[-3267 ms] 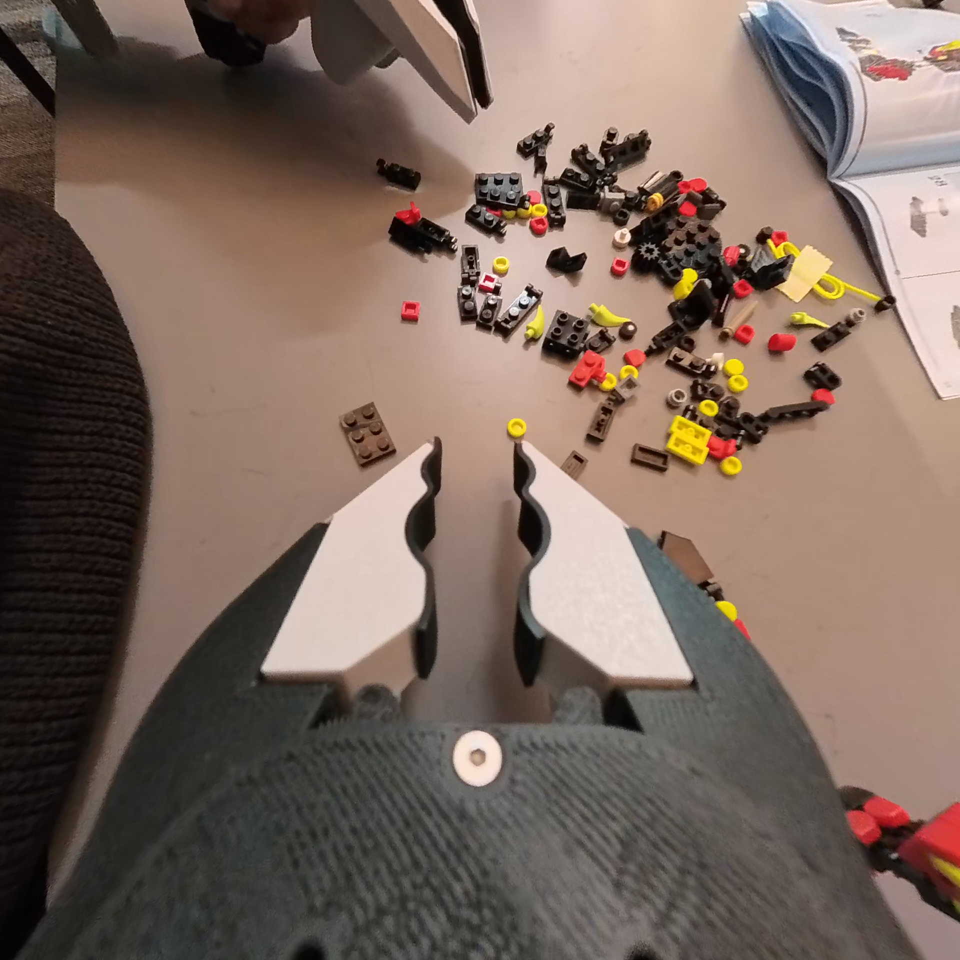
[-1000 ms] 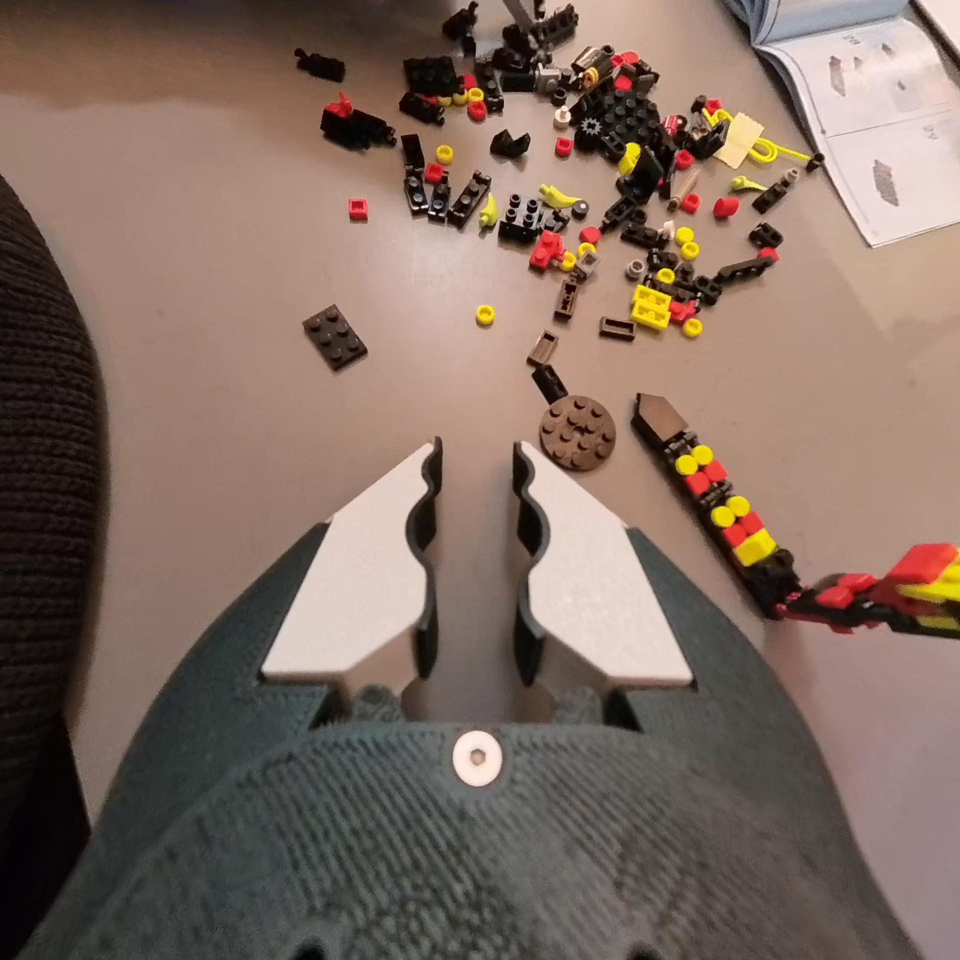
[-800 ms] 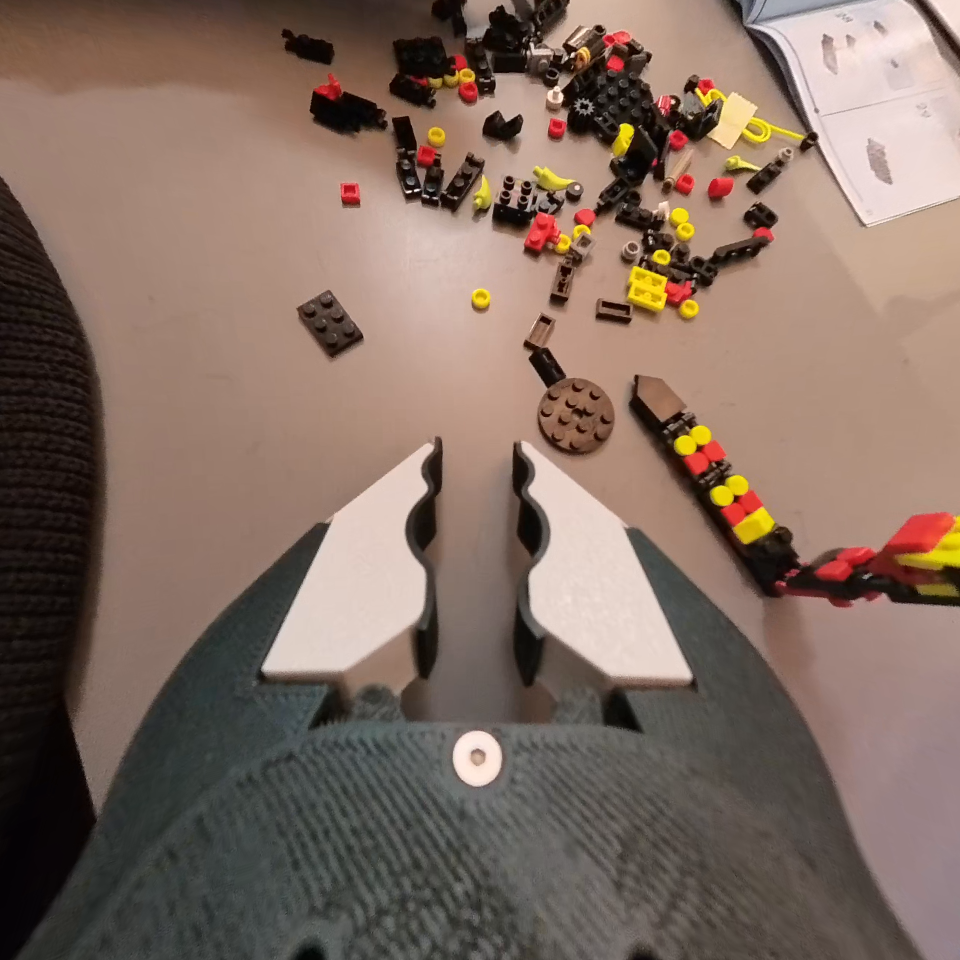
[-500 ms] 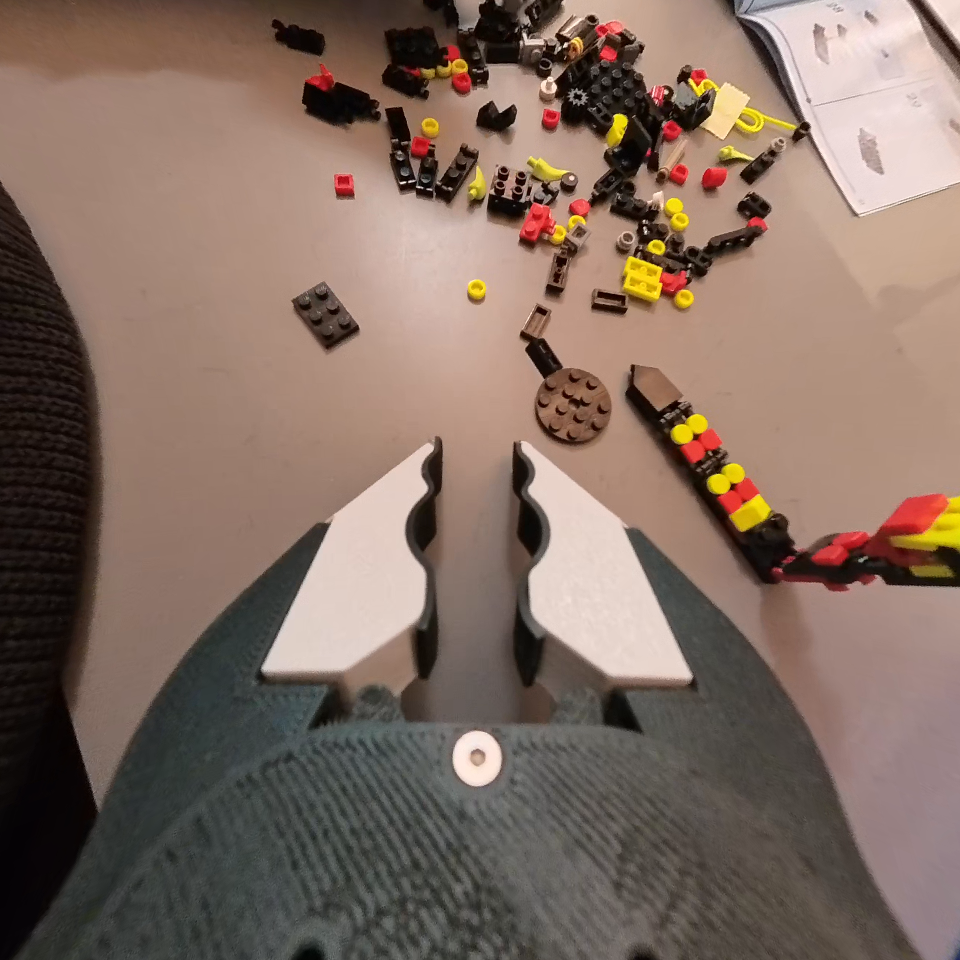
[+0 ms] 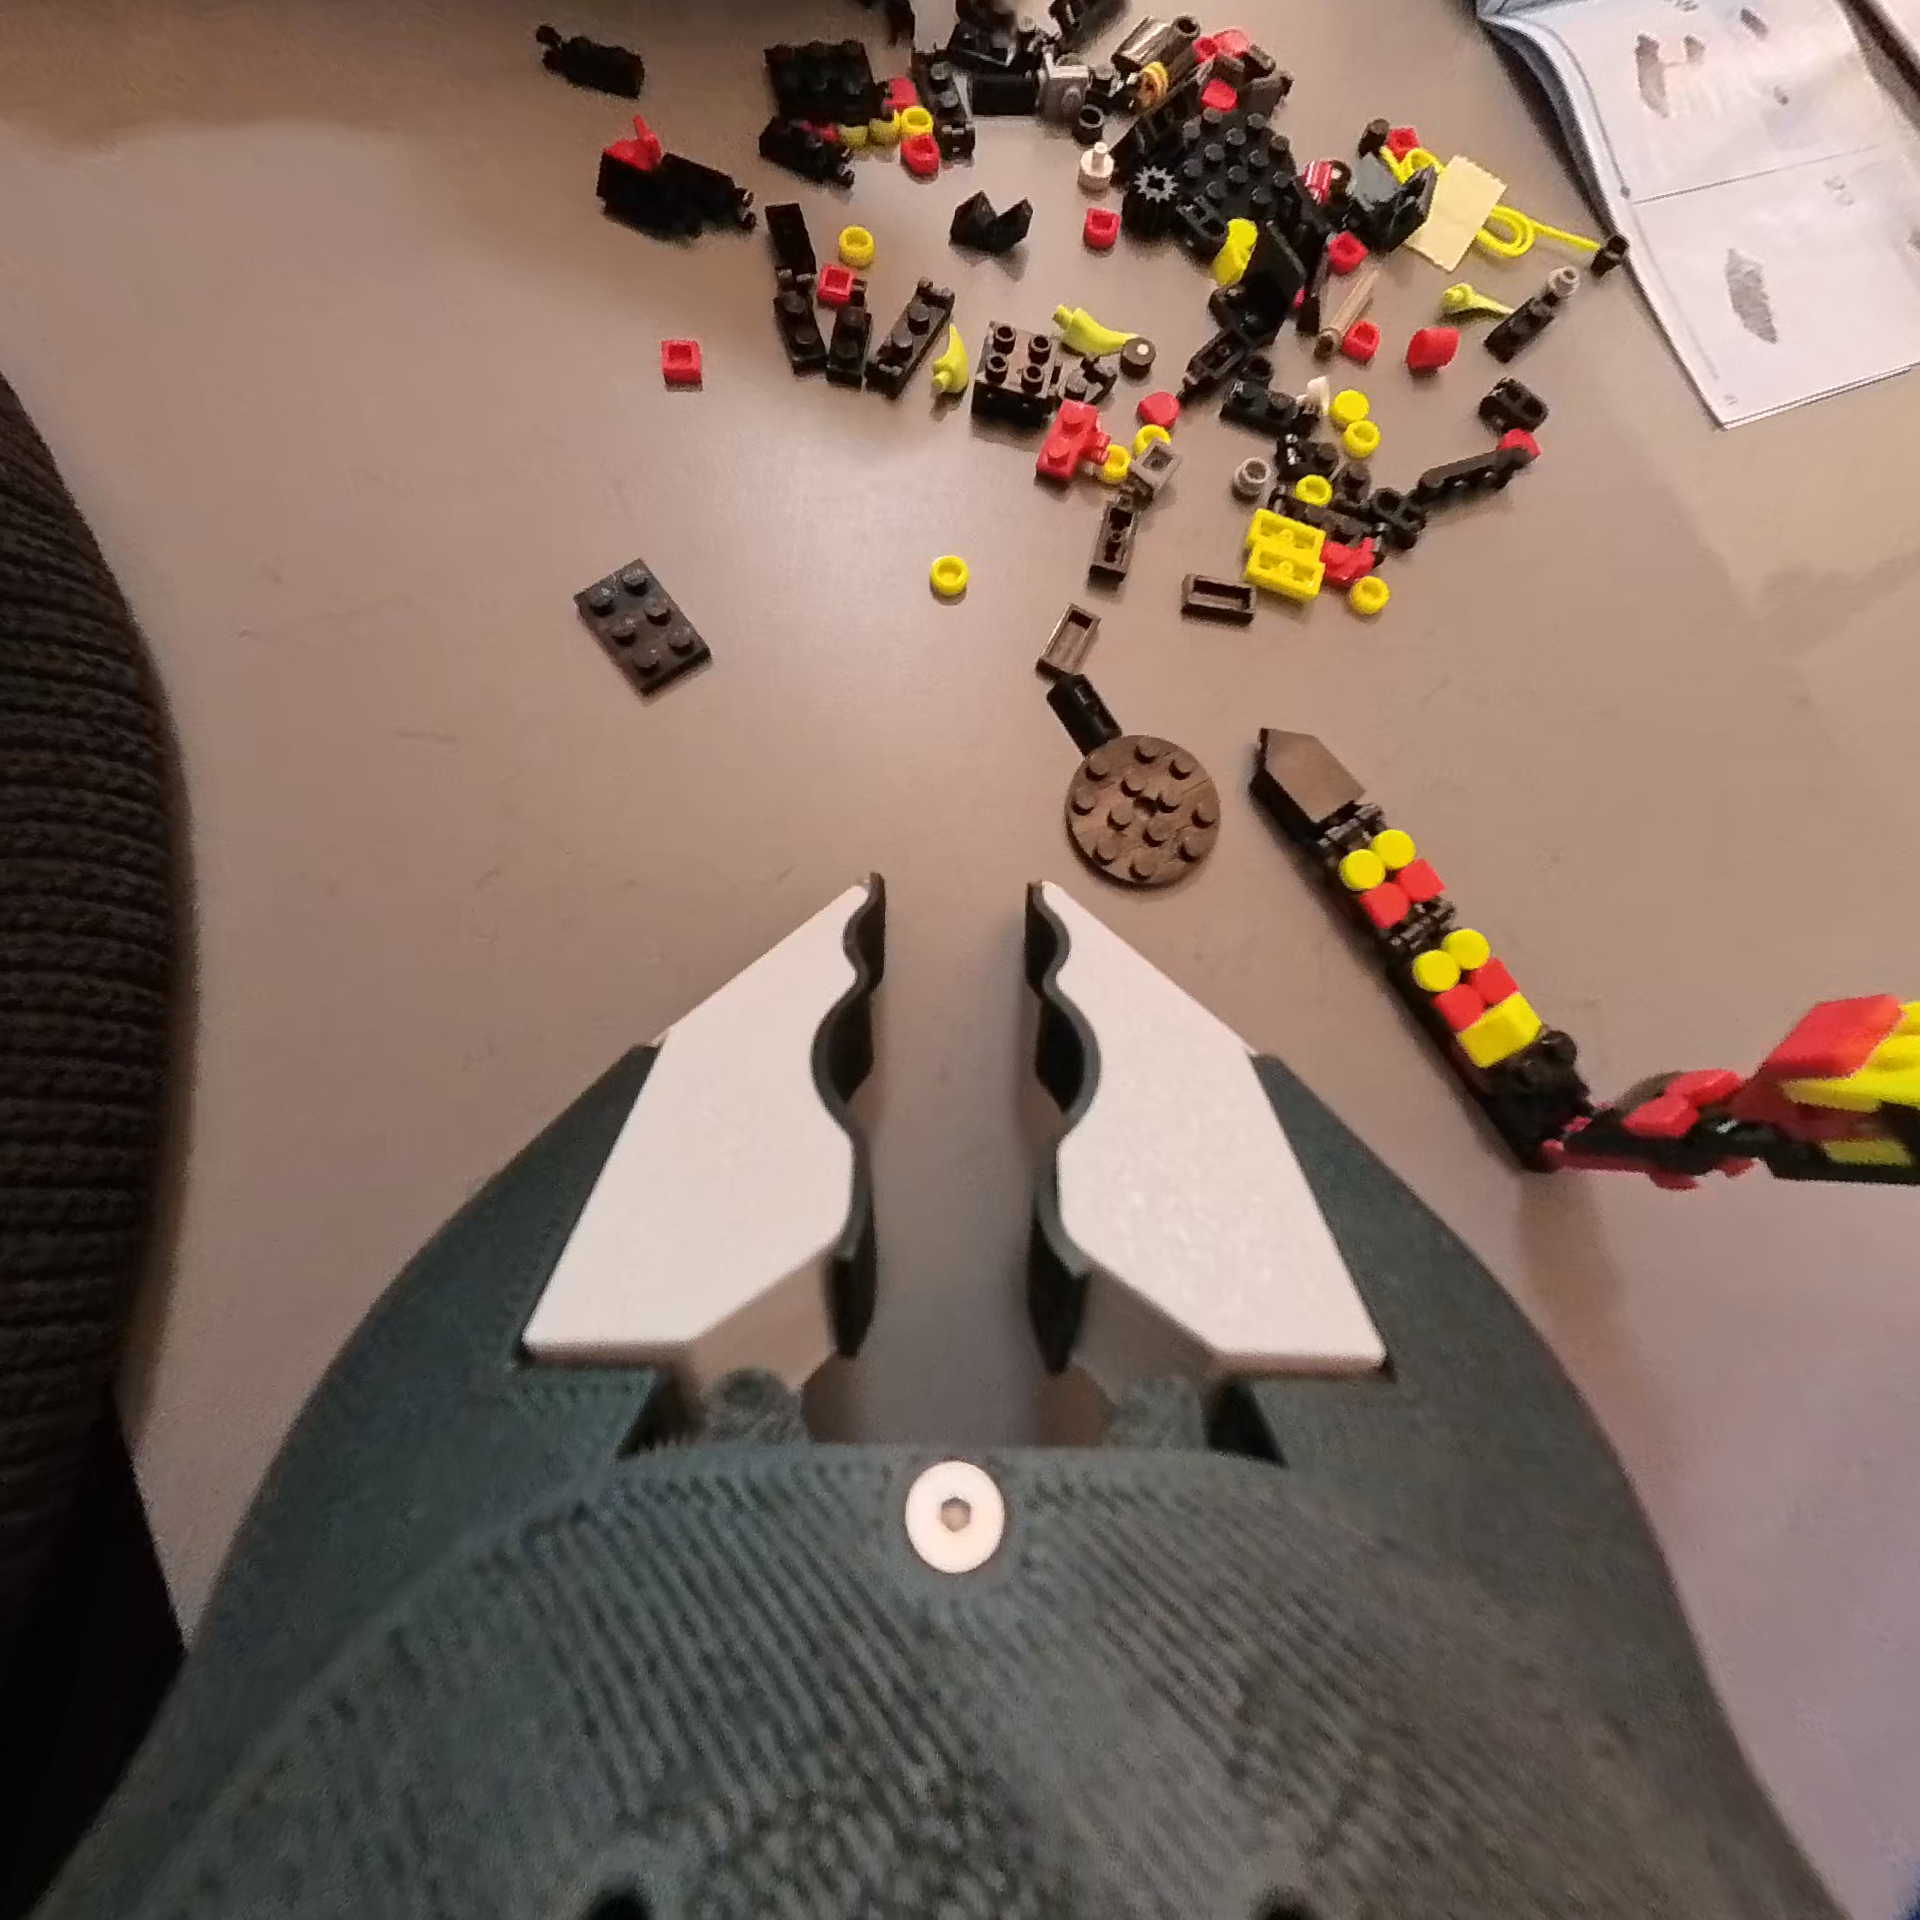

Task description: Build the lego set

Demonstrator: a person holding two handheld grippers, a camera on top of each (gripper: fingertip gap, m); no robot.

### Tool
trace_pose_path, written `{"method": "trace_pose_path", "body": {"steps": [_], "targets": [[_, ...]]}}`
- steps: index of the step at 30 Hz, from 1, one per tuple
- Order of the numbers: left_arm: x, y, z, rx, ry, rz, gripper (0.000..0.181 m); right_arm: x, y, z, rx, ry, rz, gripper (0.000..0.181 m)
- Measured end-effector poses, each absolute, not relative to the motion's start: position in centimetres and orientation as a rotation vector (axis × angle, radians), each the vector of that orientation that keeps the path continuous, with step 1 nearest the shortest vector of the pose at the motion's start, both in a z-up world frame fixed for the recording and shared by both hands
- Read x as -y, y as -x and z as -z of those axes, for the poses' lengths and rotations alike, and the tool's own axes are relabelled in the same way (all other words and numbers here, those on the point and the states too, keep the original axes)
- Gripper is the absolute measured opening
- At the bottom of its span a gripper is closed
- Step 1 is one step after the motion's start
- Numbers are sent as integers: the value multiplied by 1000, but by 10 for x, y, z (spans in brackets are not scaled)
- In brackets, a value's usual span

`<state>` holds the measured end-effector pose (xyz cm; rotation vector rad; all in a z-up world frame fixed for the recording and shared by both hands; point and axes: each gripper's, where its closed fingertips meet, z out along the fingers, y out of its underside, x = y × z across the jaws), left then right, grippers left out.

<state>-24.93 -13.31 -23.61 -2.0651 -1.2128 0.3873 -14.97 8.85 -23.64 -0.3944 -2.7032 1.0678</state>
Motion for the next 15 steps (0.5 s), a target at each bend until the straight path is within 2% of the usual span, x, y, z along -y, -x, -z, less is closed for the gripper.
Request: {"method": "trace_pose_path", "body": {"steps": [11,15], "targets": [[129,250,242,1128,2124,-417,17,-88,149,237,2705,390,-1066,25],[128,247,242,1116,2135,-382,6,-88,149,236,2705,387,-1064,25]]}}
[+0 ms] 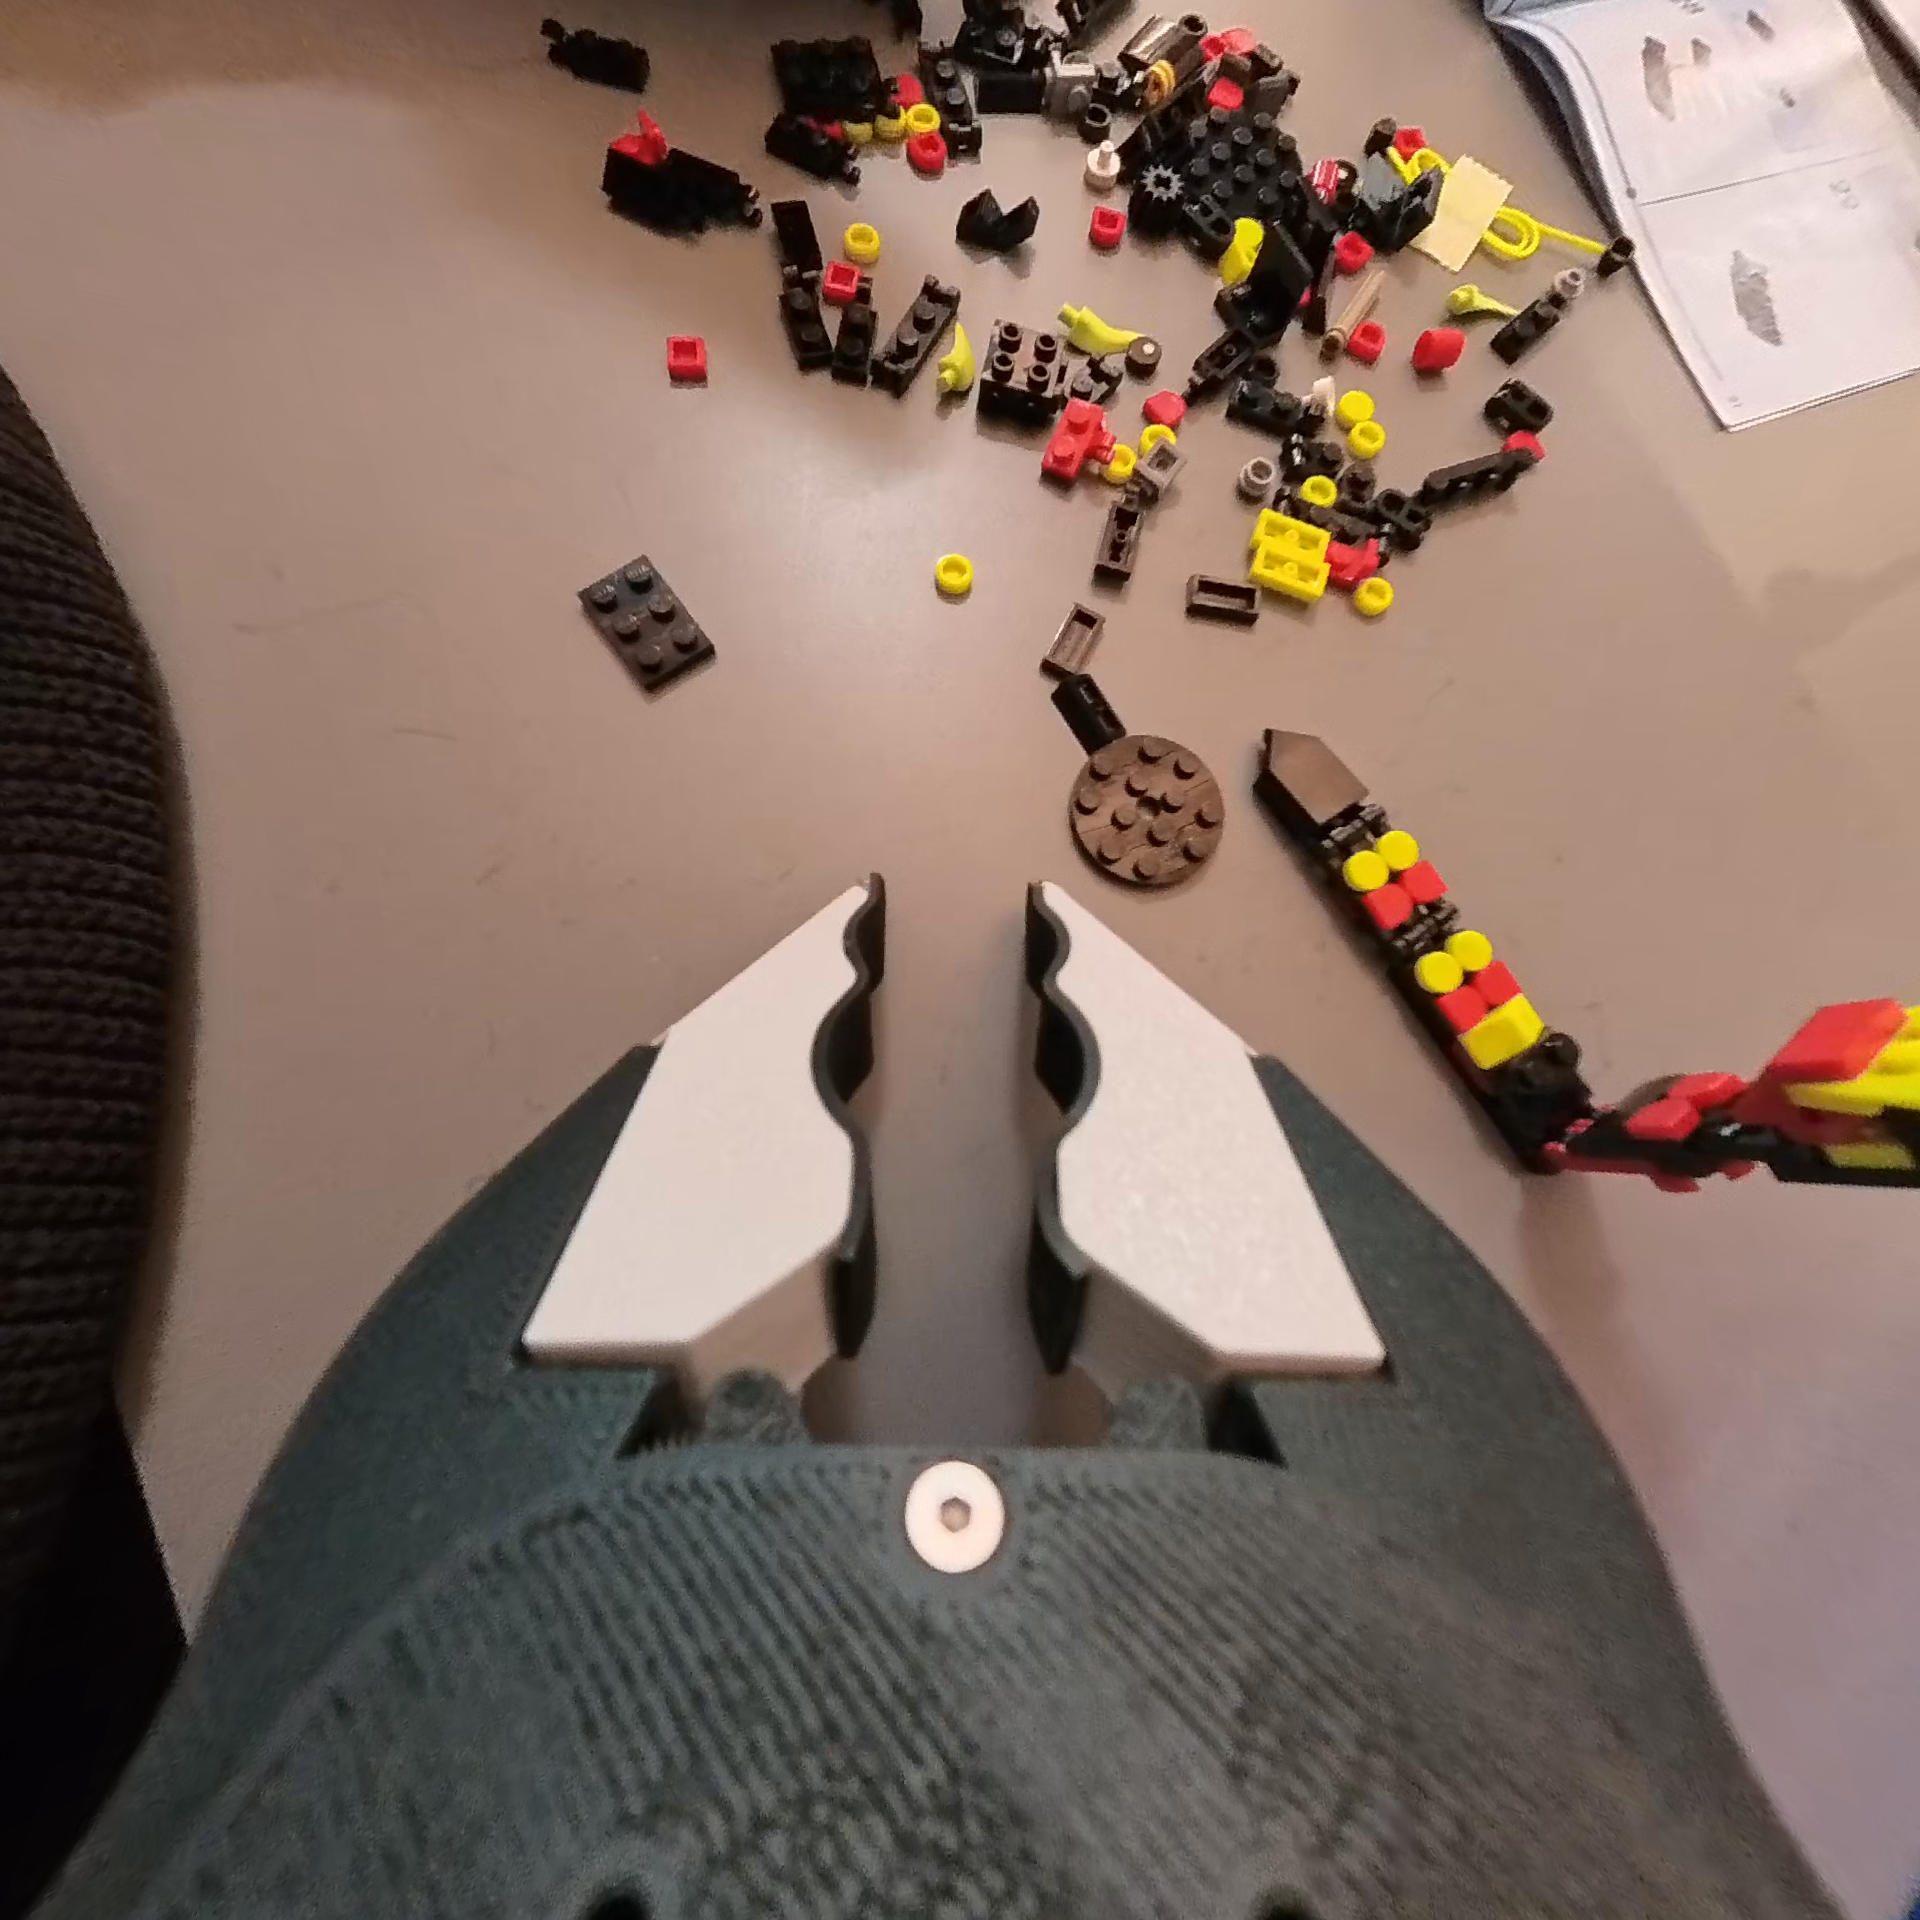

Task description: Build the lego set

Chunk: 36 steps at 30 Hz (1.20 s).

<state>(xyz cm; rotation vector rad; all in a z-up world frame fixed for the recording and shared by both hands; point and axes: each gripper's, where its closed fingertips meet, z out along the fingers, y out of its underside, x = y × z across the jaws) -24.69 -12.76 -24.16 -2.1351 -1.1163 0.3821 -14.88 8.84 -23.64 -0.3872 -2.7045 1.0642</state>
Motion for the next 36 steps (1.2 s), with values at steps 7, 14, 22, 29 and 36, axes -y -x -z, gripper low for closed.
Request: {"method": "trace_pose_path", "body": {"steps": [7,14,22,29,36], "targets": [[121,243,229,1078,2128,-384,5,-88,149,236,2701,383,-1062,25],[29,175,185,840,2052,-132,4,-87,149,236,2701,378,-1065,25],[-20,104,228,791,2218,-40,4,-78,140,233,2710,333,-1094,25],[-16,108,230,831,2206,-52,3,-73,136,233,2717,298,-1092,25],[-19,107,235,828,2216,-17,3,-74,136,234,2720,301,-1089,25]]}}
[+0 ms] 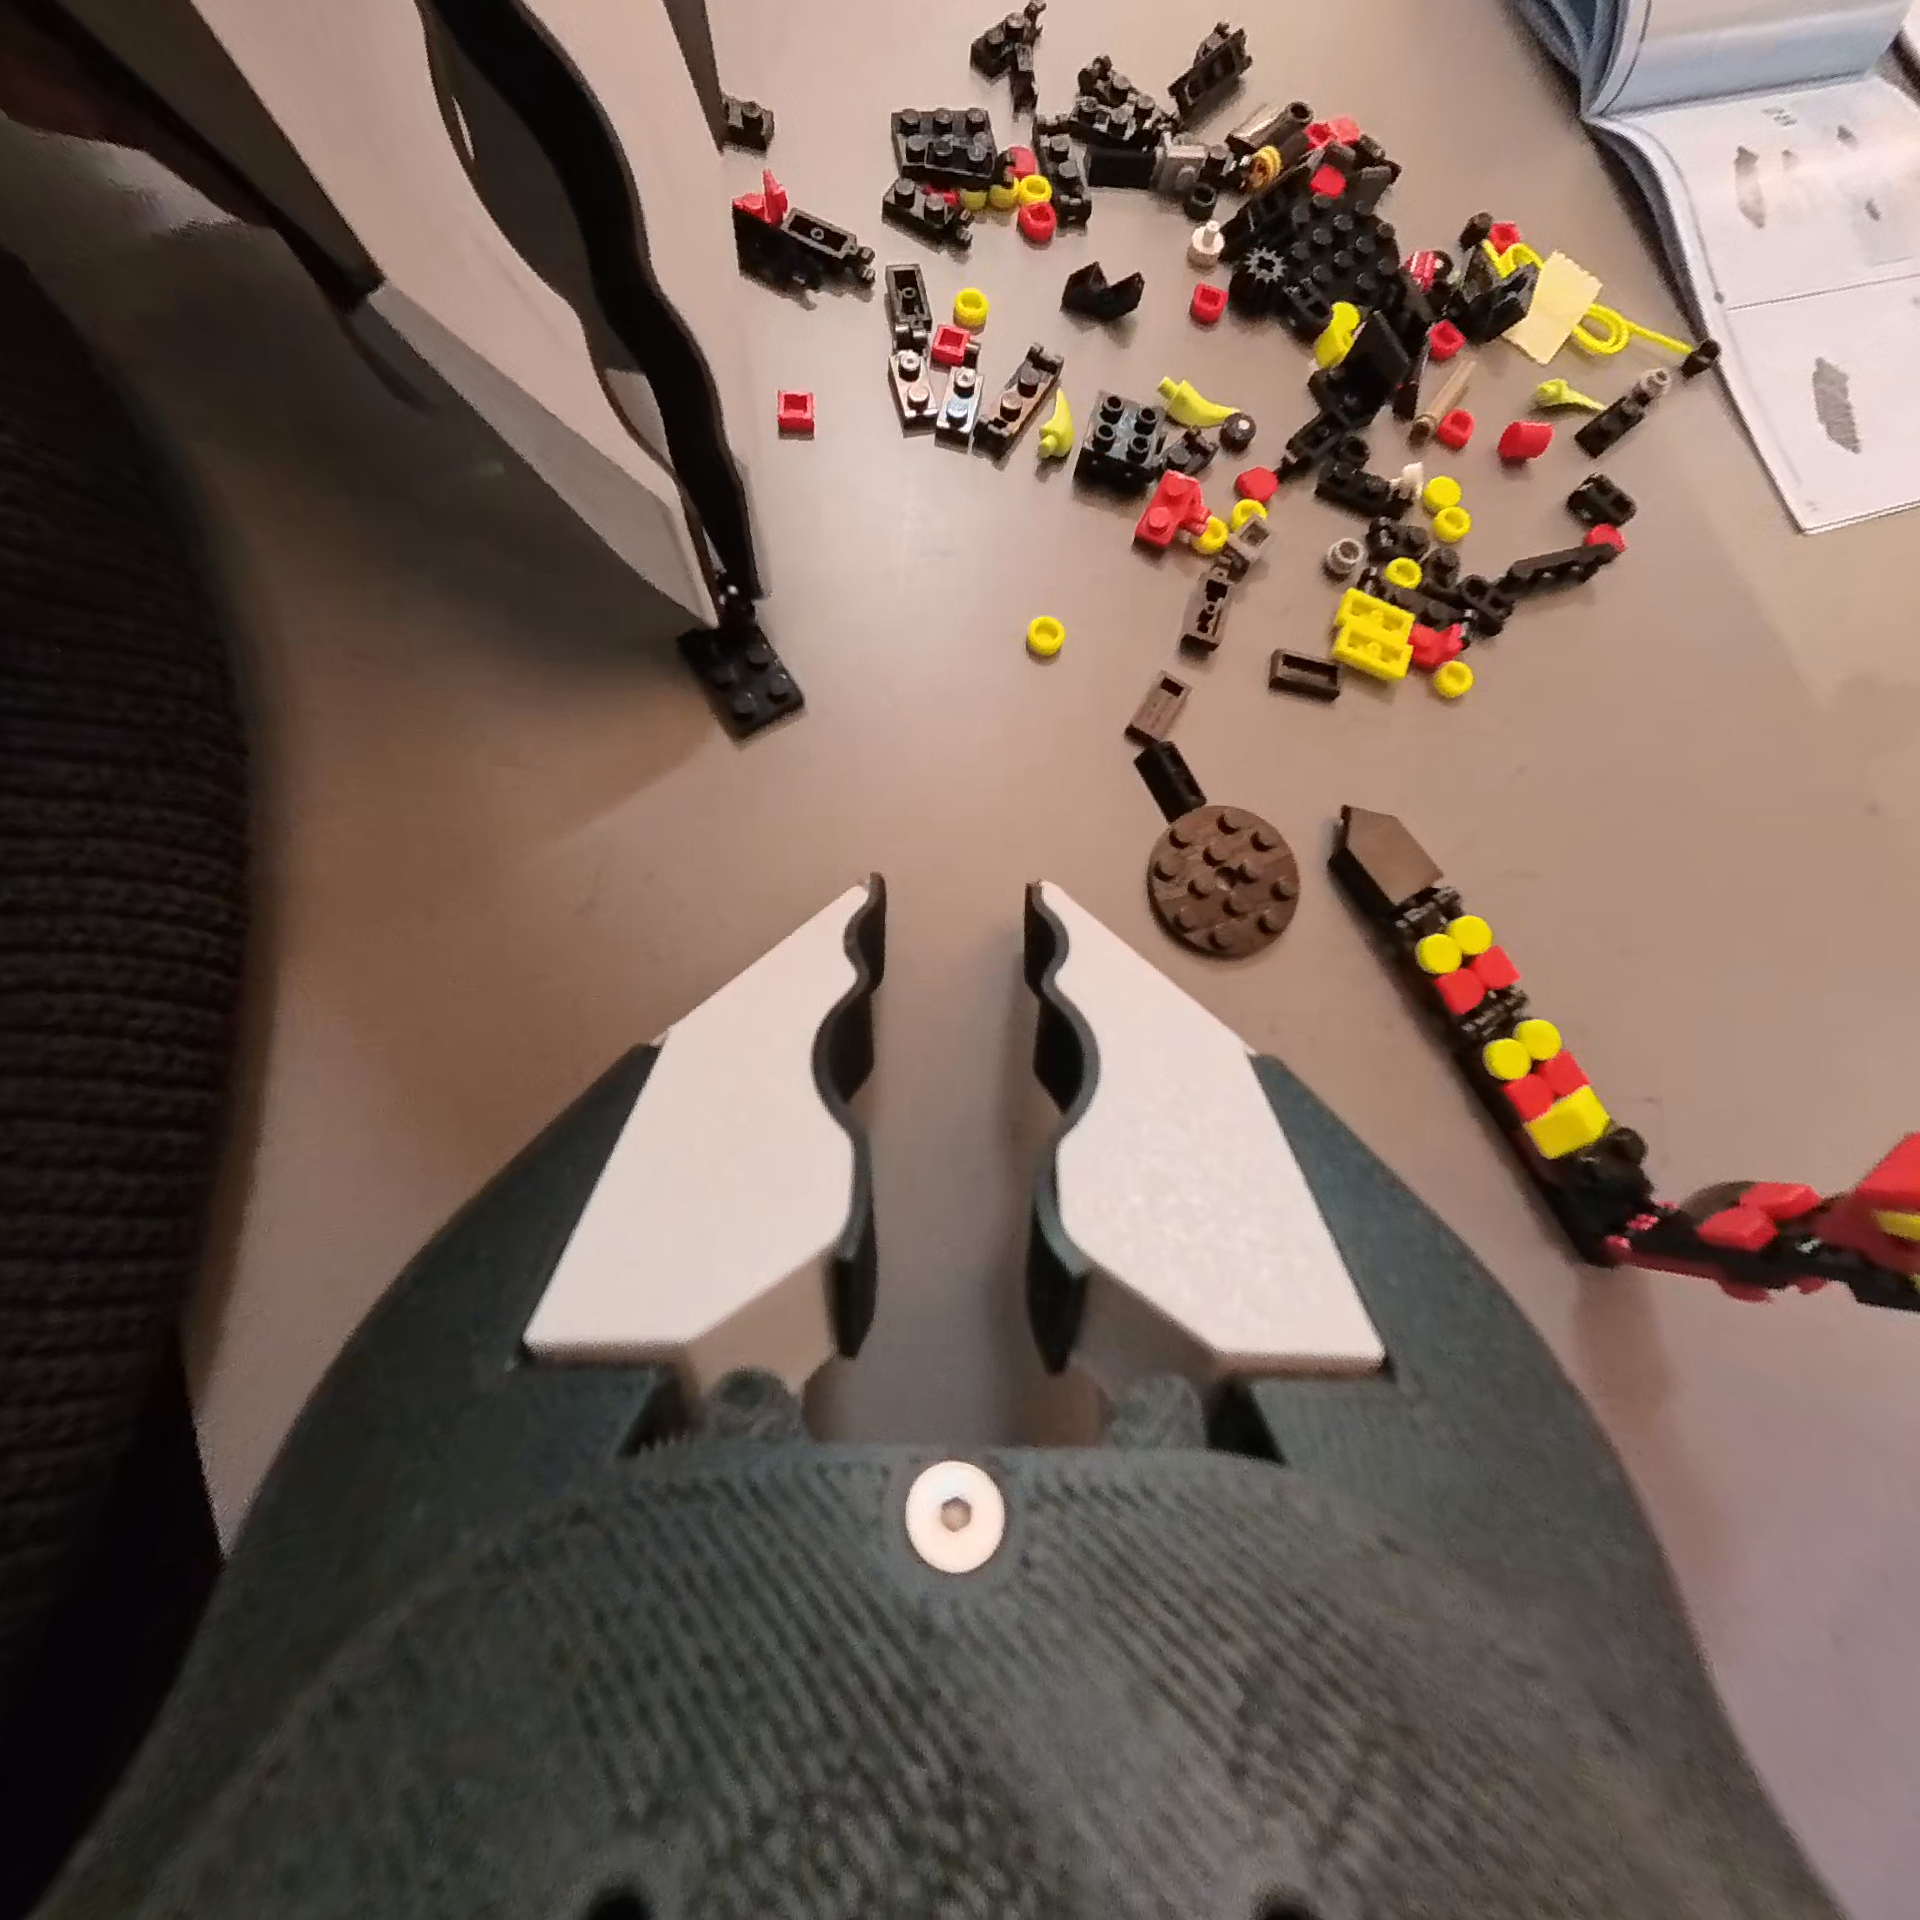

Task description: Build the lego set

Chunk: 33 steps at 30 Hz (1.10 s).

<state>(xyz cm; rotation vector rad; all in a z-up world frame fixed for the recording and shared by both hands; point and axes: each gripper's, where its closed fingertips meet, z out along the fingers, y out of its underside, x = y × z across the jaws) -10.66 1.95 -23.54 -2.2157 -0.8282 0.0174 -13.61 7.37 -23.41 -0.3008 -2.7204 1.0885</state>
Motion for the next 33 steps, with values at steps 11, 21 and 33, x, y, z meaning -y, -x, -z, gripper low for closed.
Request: {"method": "trace_pose_path", "body": {"steps": [11,21,33], "targets": [[-20,103,233,815,2195,43,17,-74,137,235,2723,311,-1093,25],[-6,97,236,759,2234,39,17,-60,130,226,2729,316,-1186,25],[-8,98,237,702,2248,-4,5,-51,125,224,2748,312,-1230,25]]}}
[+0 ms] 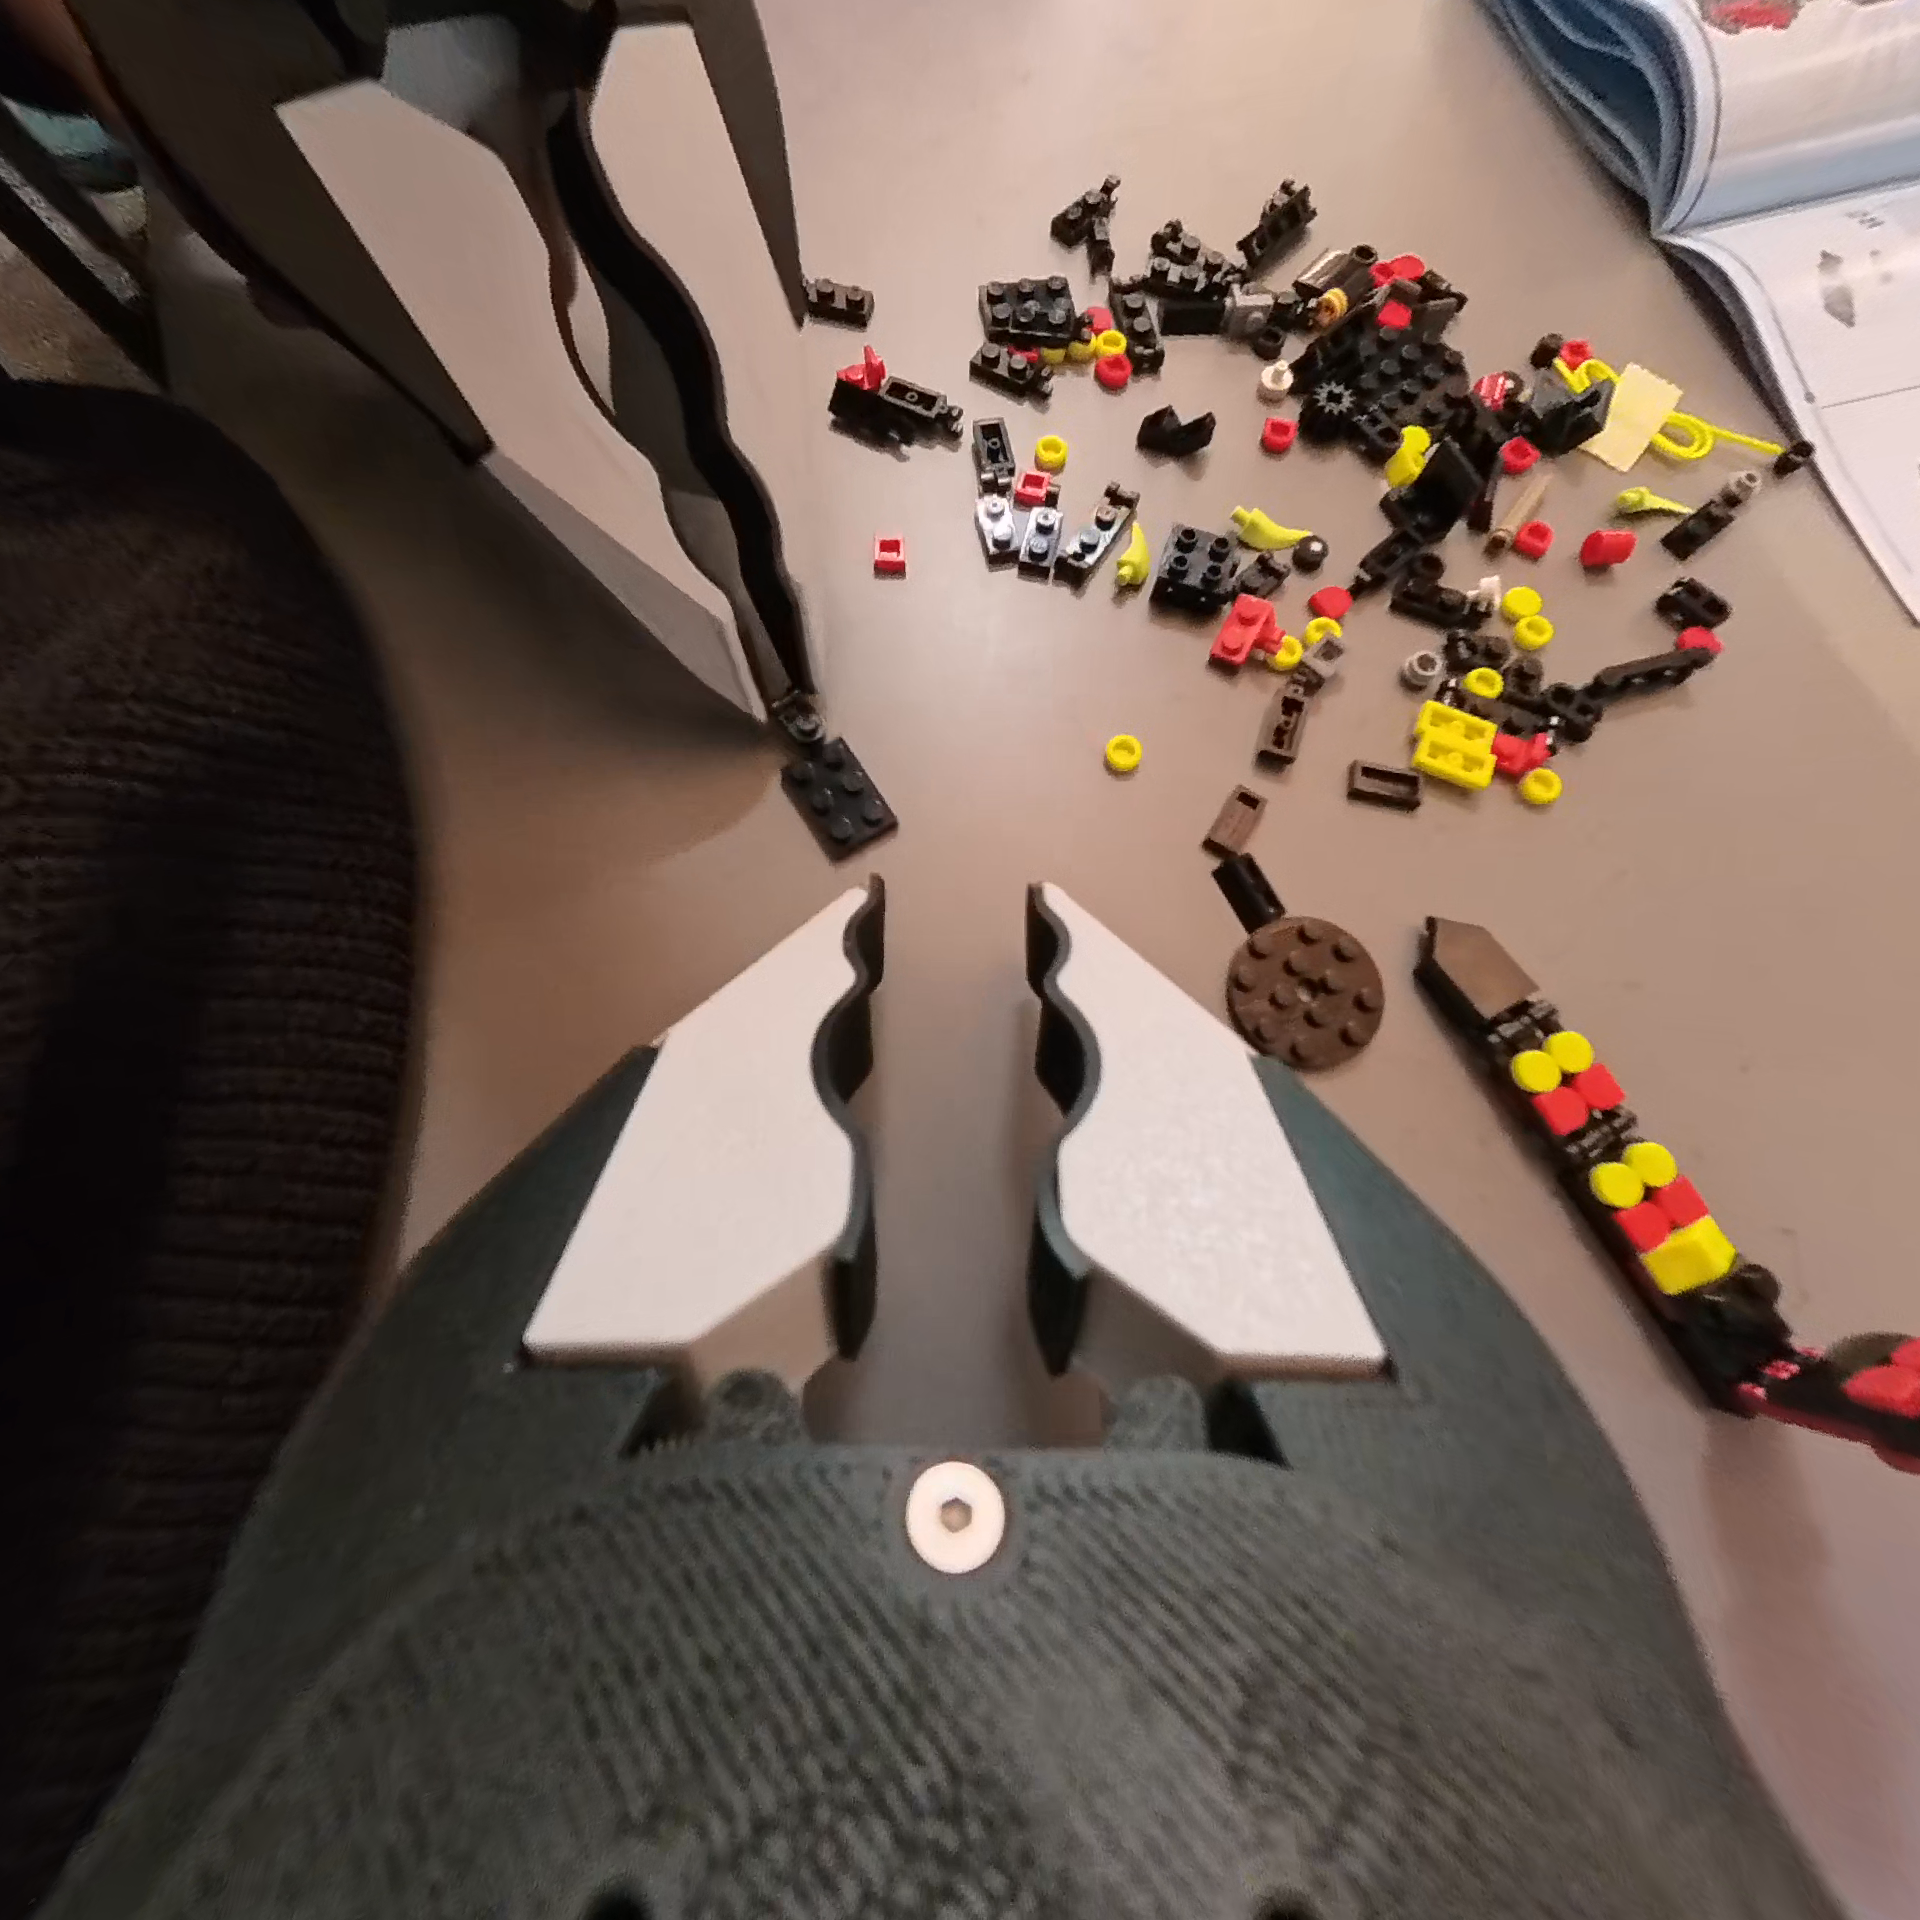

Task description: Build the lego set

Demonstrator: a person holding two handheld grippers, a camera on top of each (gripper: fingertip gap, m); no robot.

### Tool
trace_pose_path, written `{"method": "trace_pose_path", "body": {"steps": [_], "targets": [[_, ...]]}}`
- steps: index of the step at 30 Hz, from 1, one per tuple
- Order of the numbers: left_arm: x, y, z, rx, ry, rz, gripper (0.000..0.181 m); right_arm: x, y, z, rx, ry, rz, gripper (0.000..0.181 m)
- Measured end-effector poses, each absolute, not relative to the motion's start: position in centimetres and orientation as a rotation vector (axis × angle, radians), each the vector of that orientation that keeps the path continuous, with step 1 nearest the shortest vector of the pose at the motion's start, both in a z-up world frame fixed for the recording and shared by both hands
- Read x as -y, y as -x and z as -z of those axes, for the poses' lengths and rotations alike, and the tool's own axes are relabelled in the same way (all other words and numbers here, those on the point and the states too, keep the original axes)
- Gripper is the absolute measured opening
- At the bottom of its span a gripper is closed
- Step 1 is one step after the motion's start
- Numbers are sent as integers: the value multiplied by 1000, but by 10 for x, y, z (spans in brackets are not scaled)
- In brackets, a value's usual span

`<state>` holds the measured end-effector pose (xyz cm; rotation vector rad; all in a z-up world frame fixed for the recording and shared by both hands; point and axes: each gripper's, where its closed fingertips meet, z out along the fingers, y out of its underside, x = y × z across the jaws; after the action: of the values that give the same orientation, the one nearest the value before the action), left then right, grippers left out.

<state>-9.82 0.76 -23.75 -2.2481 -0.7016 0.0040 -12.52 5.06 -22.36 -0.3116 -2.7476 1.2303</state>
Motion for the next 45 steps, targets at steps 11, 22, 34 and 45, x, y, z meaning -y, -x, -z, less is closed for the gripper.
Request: {"method": "trace_pose_path", "body": {"steps": [11,22,34,45], "targets": [[-10,103,235,679,2228,5,6,-32,119,219,2753,312,-1262,11],[-15,101,237,654,2234,23,5,-13,109,227,2823,389,-1242,0],[-15,102,237,657,2236,18,5,-8,107,230,2827,363,-1220,0],[-14,103,237,664,2235,21,5,-7,108,231,2830,379,-1226,0]]}}
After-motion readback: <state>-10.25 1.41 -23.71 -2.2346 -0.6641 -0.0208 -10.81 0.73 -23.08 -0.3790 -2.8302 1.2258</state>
